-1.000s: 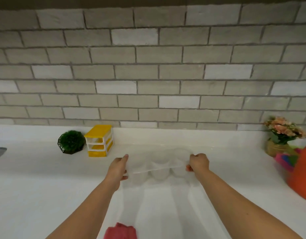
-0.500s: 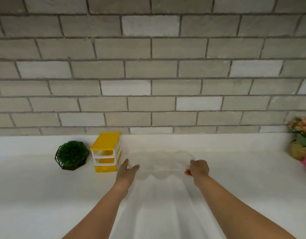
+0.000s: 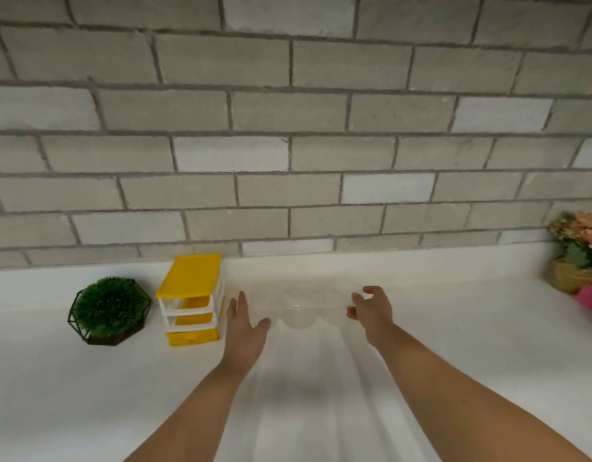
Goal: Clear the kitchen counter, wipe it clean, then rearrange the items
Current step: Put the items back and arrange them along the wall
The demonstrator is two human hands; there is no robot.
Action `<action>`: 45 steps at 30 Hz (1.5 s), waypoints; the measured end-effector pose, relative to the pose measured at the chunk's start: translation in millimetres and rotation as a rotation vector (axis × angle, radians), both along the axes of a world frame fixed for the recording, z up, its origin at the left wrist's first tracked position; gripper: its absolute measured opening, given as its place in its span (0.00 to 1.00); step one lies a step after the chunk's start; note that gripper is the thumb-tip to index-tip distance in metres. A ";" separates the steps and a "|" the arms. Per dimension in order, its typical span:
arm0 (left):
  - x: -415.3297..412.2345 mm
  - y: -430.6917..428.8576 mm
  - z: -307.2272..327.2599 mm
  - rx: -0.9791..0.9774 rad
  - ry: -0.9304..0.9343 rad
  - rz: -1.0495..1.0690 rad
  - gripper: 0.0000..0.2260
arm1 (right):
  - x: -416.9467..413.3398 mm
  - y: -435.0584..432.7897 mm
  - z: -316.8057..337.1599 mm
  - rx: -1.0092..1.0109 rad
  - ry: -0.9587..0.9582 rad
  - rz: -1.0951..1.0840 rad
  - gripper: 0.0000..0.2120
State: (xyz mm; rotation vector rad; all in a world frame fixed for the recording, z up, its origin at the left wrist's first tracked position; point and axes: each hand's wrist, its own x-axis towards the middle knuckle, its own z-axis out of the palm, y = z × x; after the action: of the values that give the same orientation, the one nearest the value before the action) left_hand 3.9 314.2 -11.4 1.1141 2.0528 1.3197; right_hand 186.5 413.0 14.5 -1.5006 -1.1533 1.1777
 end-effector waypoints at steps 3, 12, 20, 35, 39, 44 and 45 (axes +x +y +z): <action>2.0 5.5 1.0 -0.045 0.041 -0.016 0.34 | -2.0 3.9 -8.5 -0.010 -0.003 0.063 0.18; 5.1 18.1 12.8 -0.148 0.105 0.012 0.36 | 2.1 -0.4 -5.9 -0.070 -0.161 0.362 0.28; 25.9 11.9 13.8 -0.006 0.195 0.058 0.34 | 13.0 0.9 -7.6 -0.054 -0.217 0.305 0.31; 129.3 10.8 50.6 0.245 0.094 -0.117 0.10 | 116.6 -51.6 50.7 -0.021 -0.261 0.229 0.06; 182.3 12.1 71.4 0.311 0.079 -0.181 0.07 | 169.9 -66.6 66.8 0.042 -0.268 0.197 0.06; 262.0 12.2 84.4 0.352 0.070 -0.232 0.03 | 245.9 -79.8 78.6 0.060 -0.290 0.157 0.05; 279.2 12.0 84.8 0.359 0.065 -0.245 0.04 | 262.2 -81.3 79.5 0.063 -0.297 0.146 0.06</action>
State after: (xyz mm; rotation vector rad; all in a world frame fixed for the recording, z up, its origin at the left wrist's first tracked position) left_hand 283.1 326.2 73.3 1.5257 1.6913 1.5779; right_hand 448.7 331.7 94.0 -1.6019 -1.5068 1.0243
